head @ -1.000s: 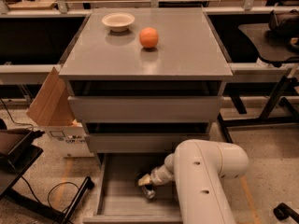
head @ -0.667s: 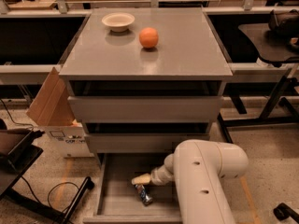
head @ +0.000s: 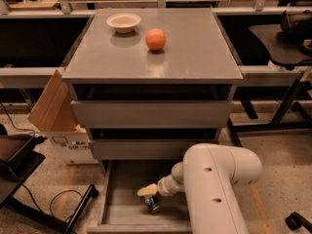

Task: Place redbull can into bottom drawer

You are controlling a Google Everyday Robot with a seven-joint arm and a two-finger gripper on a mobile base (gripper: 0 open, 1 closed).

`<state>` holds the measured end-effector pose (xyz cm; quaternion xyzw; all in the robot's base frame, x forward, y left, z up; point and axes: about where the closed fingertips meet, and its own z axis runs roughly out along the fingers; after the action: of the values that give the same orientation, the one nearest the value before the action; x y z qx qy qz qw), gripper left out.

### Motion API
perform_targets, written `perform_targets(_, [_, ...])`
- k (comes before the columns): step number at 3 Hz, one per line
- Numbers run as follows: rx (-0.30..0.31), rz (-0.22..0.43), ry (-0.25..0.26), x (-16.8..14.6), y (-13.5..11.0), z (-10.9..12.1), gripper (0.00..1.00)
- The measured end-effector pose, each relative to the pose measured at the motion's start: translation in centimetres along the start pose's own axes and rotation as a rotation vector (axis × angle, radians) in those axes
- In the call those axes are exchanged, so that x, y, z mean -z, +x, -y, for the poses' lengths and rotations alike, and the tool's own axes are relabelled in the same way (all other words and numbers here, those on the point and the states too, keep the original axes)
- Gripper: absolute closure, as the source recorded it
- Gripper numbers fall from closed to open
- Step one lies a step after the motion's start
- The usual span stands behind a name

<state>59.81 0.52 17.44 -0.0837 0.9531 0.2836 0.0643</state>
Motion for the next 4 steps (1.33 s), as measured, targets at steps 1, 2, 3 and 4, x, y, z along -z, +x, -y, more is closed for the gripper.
perform_targets(1, [0.065,-0.062,0.043,2.2,2.3,-1.7,0.00])
perform_targets(2, [0.128,-0.125,0.101,5.8,4.3,-4.5,0.00])
perform_targets(3, [0.172,-0.123,0.166,10.7,4.7,-7.3,0.00])
perform_targets(4, [0.154,0.019,0.224,18.8,5.0,-9.8,0.00])
